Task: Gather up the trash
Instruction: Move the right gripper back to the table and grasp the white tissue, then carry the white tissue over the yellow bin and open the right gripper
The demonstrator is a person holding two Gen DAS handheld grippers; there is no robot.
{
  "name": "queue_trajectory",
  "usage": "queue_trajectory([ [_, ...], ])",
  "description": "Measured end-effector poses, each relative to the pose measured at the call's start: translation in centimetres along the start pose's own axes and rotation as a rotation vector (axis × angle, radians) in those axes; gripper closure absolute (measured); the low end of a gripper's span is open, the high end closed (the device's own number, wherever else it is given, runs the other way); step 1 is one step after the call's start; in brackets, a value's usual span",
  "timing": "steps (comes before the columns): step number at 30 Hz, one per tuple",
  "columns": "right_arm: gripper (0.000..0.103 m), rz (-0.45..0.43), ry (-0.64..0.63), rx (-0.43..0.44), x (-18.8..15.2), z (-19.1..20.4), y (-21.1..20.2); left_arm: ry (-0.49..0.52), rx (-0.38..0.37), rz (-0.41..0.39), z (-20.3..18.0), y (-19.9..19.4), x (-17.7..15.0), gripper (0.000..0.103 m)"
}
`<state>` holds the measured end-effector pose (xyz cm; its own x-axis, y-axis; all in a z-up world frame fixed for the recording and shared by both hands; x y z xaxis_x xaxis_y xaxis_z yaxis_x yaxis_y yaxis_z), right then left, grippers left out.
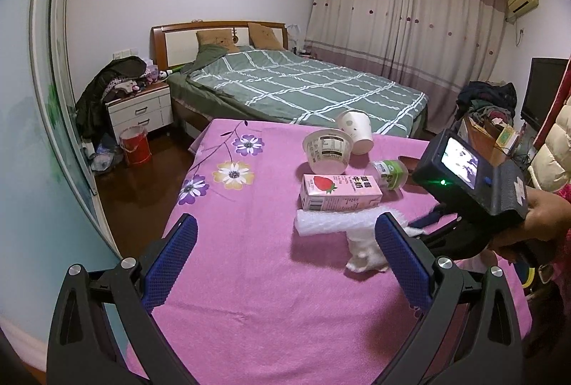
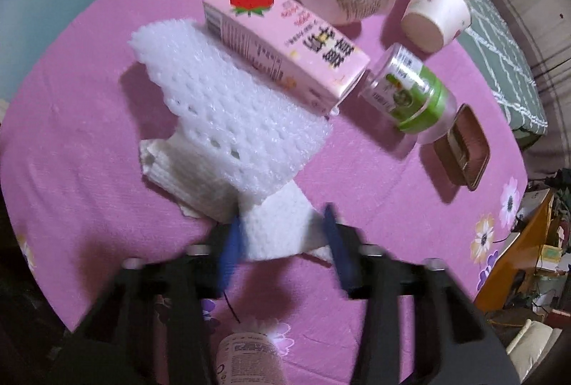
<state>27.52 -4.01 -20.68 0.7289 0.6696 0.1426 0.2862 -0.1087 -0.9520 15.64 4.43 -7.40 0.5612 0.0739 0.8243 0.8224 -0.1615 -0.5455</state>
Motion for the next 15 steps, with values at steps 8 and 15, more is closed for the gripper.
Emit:
queue_trajectory([
  [8, 0.098, -0.097, -0.003, 0.099, -2.4, 1.1, -4.5, -0.015, -0.006, 0.005, 0.3, -0.1, -0.1, 0.005],
  [15, 0.098, -0.255, 0.064, 0.137, -3.7, 0.1, -10.3, 0.001, -0.014, 0.004, -0.6, -0.2, 0.0, 0.005],
])
Point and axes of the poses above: each gripper's, at about its wrist camera, not at the fingertips, and y roughly the way its jaws point, z to its left, x to its top, the point moved 7 cm from there along y, roughly the way its jaws point, and after that the axes turned 7 degrees about -x, right-handed, at the moved point
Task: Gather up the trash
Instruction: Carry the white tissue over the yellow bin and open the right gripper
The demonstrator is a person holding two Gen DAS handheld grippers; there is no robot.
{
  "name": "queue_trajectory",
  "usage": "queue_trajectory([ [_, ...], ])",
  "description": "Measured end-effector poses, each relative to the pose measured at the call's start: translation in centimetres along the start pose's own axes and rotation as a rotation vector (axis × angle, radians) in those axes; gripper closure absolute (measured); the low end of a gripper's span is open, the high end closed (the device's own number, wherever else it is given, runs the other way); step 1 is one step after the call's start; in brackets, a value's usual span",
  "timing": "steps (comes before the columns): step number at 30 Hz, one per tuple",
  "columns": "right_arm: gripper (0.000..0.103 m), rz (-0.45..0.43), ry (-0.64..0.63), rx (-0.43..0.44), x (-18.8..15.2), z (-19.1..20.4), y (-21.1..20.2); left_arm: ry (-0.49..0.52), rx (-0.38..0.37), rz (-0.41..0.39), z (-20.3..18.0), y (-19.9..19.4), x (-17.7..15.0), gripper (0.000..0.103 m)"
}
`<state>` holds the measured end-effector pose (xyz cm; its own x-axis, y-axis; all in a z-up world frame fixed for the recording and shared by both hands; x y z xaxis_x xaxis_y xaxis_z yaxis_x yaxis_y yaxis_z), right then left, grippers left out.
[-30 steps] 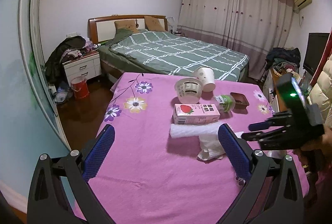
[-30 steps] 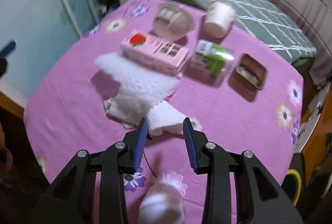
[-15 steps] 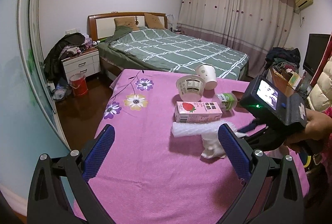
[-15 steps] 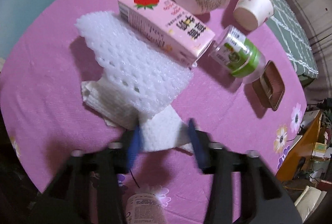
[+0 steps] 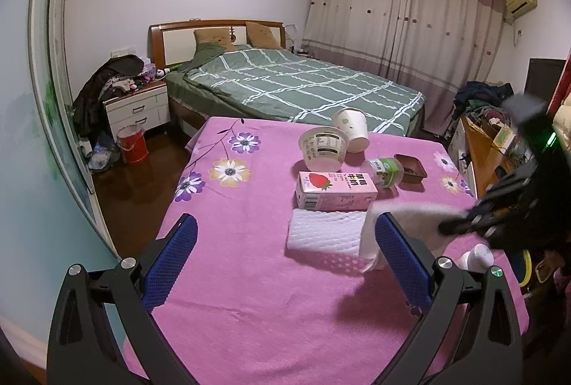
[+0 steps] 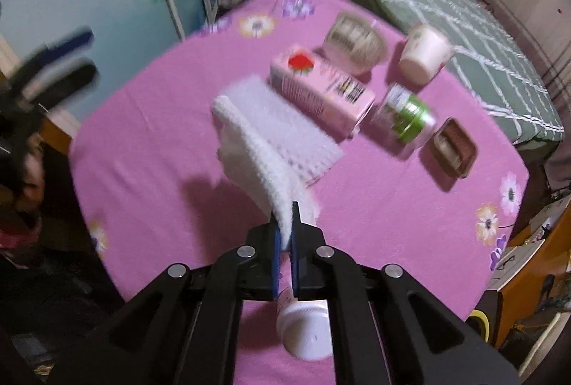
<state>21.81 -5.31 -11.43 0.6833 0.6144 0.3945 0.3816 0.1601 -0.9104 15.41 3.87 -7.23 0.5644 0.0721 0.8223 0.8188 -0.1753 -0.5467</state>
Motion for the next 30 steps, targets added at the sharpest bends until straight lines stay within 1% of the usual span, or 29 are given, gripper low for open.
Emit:
queue_trajectory([
  [3, 0.098, -0.078, 0.045, -0.009, 0.2, -0.5, -3.1, 0.009, -0.006, -0.002, -0.4, -0.2, 0.0, 0.005],
  [4, 0.098, -0.108, 0.068, -0.017, 0.2, -1.4, -4.4, 0.012, -0.009, -0.002, -0.7, -0.2, 0.0, 0.005],
  [6, 0.098, -0.140, 0.109, -0.034, 0.1, -2.9, -5.7, 0.021, -0.016, -0.002, -1.2, -0.2, 0.0, 0.005],
  [9, 0.098, -0.167, 0.172, -0.057, -0.7, -5.1, -7.1, 0.033, -0.030, 0.003, -2.0, -0.1, -0.1, 0.005],
  [13, 0.098, -0.178, 0.296, -0.102, -3.8, -9.8, -8.2, 0.049, -0.047, 0.013, -2.9, 0.4, -0.3, 0.005],
  [15, 0.098, -0.179, 0.360, -0.127, -5.8, -12.0, -8.5, 0.056, -0.057, 0.019, -3.6, 0.7, -0.4, 0.005],
  [18, 0.098, -0.171, 0.482, -0.192, -10.1, -15.9, -9.1, 0.068, -0.073, 0.028, -4.5, 1.1, -0.5, 0.005],
  [21, 0.098, -0.153, 0.590, -0.283, -14.4, -19.2, -9.3, 0.083, -0.085, 0.040, -5.5, 1.6, -0.7, 0.005],
  [22, 0.098, -0.147, 0.614, -0.301, -15.4, -19.9, -9.1, 0.089, -0.089, 0.044, -5.9, 1.8, -0.7, 0.005],
  [24, 0.098, -0.120, 0.690, -0.354, -18.5, -22.1, -8.6, 0.102, -0.101, 0.051, -6.7, 2.0, -0.9, 0.005],
  [27, 0.098, -0.085, 0.766, -0.384, -21.9, -24.5, -7.6, 0.122, -0.117, 0.058, -8.0, 2.3, -1.0, 0.005],
  [28, 0.098, -0.060, 0.800, -0.405, -23.5, -25.5, -6.7, 0.126, -0.120, 0.060, -8.3, 2.3, -1.1, 0.005],
  [30, 0.098, -0.034, 0.833, -0.412, -25.1, -26.7, -5.5, 0.141, -0.128, 0.065, -9.2, 2.4, -1.2, 0.005],
])
Point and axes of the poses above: each gripper's, at about its wrist camera, not at the fingertips, and y roughly the way its jaws point, z to its left, x to its top, the point moved 7 cm from there along y, roughly the way its jaws point, and after that the axes turned 7 degrees about -x, right-handed, at the moved point
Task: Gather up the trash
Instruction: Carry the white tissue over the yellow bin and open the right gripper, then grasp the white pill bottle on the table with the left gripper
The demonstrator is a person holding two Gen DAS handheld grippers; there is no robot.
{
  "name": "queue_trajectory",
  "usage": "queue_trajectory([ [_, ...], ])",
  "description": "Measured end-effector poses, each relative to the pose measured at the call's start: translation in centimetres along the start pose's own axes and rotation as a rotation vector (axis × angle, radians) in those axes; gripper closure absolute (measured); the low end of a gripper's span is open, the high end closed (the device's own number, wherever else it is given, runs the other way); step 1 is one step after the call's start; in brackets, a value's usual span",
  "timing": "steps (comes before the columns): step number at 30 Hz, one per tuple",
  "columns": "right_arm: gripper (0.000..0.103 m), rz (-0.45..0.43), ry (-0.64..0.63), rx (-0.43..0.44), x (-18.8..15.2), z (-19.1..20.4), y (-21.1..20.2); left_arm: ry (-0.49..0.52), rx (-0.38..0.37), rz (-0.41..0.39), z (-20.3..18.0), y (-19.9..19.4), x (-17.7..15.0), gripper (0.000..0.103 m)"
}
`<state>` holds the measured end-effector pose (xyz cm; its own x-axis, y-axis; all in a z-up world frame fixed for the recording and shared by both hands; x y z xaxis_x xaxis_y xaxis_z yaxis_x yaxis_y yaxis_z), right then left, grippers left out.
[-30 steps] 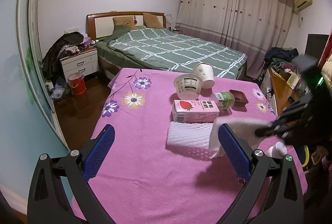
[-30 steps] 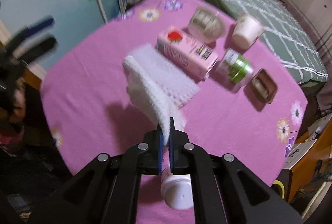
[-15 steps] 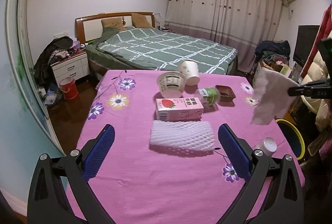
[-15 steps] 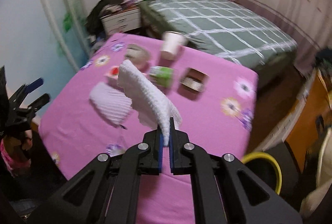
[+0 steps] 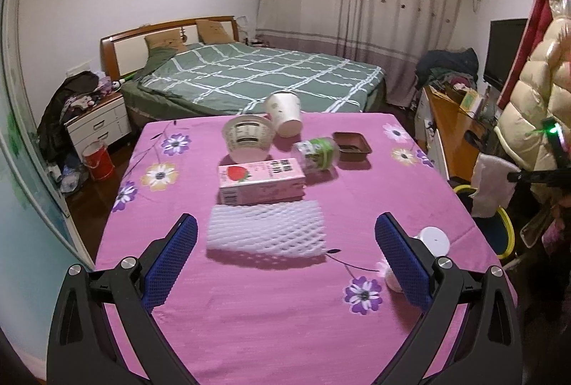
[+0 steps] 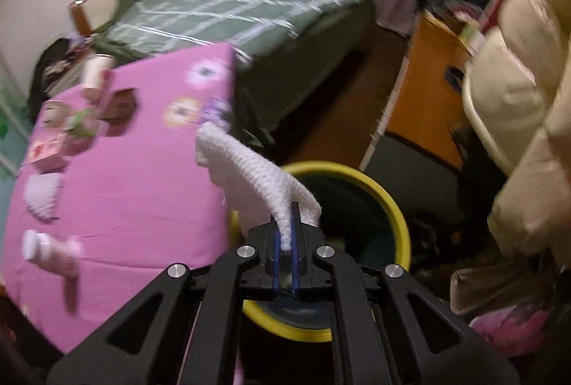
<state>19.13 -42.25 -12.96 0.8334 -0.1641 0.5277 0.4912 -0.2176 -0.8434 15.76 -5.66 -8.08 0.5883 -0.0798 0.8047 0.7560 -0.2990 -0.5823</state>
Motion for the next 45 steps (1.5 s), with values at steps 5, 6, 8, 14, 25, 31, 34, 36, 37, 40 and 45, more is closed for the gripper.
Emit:
queue_trajectory([
  [5, 0.098, 0.082, 0.068, -0.044, -1.9, -3.5, 4.7, 0.022, -0.013, 0.008, -1.2, 0.2, 0.2, 0.005],
  [6, 0.098, 0.094, 0.077, -0.047, -2.2, -3.9, 5.3, 0.026, -0.015, 0.010, -1.5, 0.2, 0.2, 0.005],
  [8, 0.098, 0.119, 0.093, -0.057, -2.7, -4.7, 6.6, 0.033, -0.018, 0.012, -1.9, 0.3, 0.3, 0.005],
  [14, 0.083, 0.144, 0.121, -0.063, -3.4, -5.3, 8.0, 0.046, -0.034, 0.028, -2.8, 0.8, 0.2, 0.005],
  [25, 0.073, 0.118, 0.112, -0.071, -3.3, -4.8, 7.2, 0.059, -0.102, 0.042, -4.7, 0.9, -0.4, 0.005],
  [31, 0.072, 0.111, 0.107, -0.058, -3.4, -4.3, 6.9, 0.159, -0.258, 0.132, -10.0, 2.2, -3.5, 0.005],
  [34, 0.072, 0.106, 0.099, -0.050, -3.5, -3.9, 6.6, 0.192, -0.285, 0.186, -11.8, 4.0, -5.1, 0.005],
  [36, 0.072, 0.099, 0.093, -0.048, -3.5, -3.7, 6.3, 0.207, -0.298, 0.208, -12.7, 5.2, -5.7, 0.005],
  [37, 0.072, 0.097, 0.092, -0.047, -3.5, -3.7, 6.2, 0.212, -0.301, 0.214, -13.0, 5.8, -5.9, 0.005],
  [40, 0.072, 0.089, 0.092, -0.043, -3.7, -3.7, 5.9, 0.211, -0.296, 0.237, -13.4, 7.8, -6.4, 0.005],
  [45, 0.072, 0.091, 0.085, -0.034, -3.9, -3.4, 6.0, 0.225, -0.269, 0.251, -13.6, 9.5, -7.0, 0.011],
])
Point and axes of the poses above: each gripper's, at about its wrist camera, not at the fingertips, and y roughly the way its jaws point, z to its left, x to its top, the point moved 7 cm from there along y, roughly the way its jaws point, and after that the axes turned 7 degrees about -x, right-handed, at the moved point
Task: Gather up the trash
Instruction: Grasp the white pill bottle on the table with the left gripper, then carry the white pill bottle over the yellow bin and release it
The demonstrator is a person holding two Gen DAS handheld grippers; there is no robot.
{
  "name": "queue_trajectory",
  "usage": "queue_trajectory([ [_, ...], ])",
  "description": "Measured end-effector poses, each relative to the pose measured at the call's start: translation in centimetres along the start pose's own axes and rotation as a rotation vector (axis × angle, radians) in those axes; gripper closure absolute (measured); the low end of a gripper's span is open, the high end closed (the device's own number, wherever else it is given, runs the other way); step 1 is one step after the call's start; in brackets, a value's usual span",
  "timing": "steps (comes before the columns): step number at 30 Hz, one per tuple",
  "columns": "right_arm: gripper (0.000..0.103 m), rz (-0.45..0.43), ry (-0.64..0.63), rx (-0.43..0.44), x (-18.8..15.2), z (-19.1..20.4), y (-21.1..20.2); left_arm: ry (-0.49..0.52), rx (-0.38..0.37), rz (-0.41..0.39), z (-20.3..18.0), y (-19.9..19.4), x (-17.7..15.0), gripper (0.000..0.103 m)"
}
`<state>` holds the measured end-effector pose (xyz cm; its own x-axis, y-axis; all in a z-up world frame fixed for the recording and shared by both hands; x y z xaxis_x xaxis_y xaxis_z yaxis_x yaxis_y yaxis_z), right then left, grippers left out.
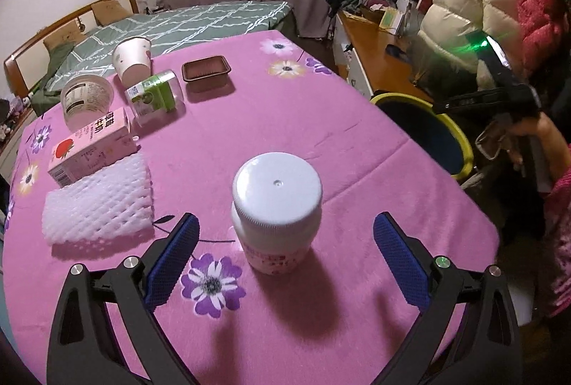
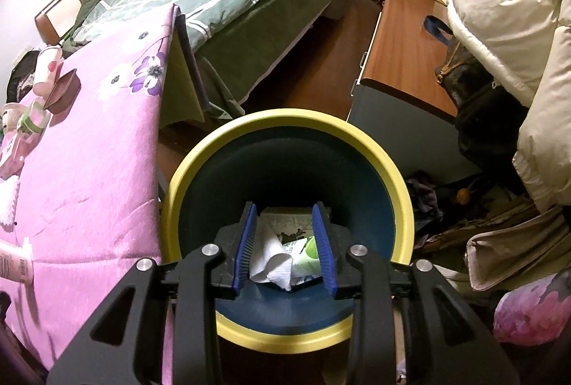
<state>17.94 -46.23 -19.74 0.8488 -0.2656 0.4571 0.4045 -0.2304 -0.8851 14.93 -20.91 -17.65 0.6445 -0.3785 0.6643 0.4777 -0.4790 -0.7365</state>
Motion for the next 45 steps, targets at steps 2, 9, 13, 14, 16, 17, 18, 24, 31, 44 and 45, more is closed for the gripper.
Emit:
queue_trajectory([
  [2, 0.072, 0.002, -0.001, 0.005, -0.1, 0.1, 0.1, -0.007, 0.005, 0.012, 0.3, 0.6, 0.0, 0.019],
  [9, 0.071, 0.004, -0.004, 0.017, -0.3, 0.2, 0.7, -0.045, 0.011, 0.026, 1.4, 1.7, 0.0, 0.044],
  [13, 0.071, 0.001, -0.002, 0.017, -0.5, 0.1, 0.7, -0.017, 0.008, 0.021, 1.0, 1.9, 0.3, 0.055],
  [14, 0.071, -0.001, -0.001, 0.014, -0.6, 0.0, 0.6, -0.003, 0.012, 0.021, 0.8, 1.9, 0.5, 0.056],
  [16, 0.071, -0.008, 0.000, 0.004, -0.9, -0.2, 0.5, 0.011, 0.002, 0.017, 0.2, 1.8, 0.9, 0.056],
  [17, 0.071, -0.011, 0.001, 0.001, -1.0, -0.3, 0.4, 0.022, -0.004, 0.015, -0.2, 1.7, 1.3, 0.056],
  [18, 0.071, -0.014, 0.004, -0.001, -1.2, -0.4, 0.4, 0.030, -0.007, 0.012, -0.6, 1.7, 1.5, 0.056],
  [24, 0.071, -0.043, 0.033, -0.014, -2.3, -2.0, -0.5, 0.127, -0.065, -0.017, -4.9, 2.1, 5.5, 0.056],
  [31, 0.071, -0.075, 0.068, -0.044, -3.6, -5.0, -1.8, 0.231, -0.158, -0.012, -11.8, 5.2, 10.3, 0.056],
  [44, 0.063, -0.096, 0.110, -0.057, -6.0, -8.3, -2.6, 0.287, -0.263, 0.157, -20.7, 15.9, 13.5, 0.055],
  [45, 0.063, -0.094, 0.113, -0.058, -6.2, -8.5, -2.6, 0.281, -0.253, 0.158, -20.8, 16.7, 13.7, 0.051],
])
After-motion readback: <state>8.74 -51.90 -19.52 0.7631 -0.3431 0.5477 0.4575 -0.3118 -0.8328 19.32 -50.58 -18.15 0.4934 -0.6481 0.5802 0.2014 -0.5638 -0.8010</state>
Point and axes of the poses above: each gripper's, at about its wrist camera, not at the fingertips, and y roughly the way its jaws point, z to its left, x to its top, the point moved 7 cm from there along y, roughly the way its jaws point, and after that the axes turned 7 degrees about -x, right-handed, at the moved point
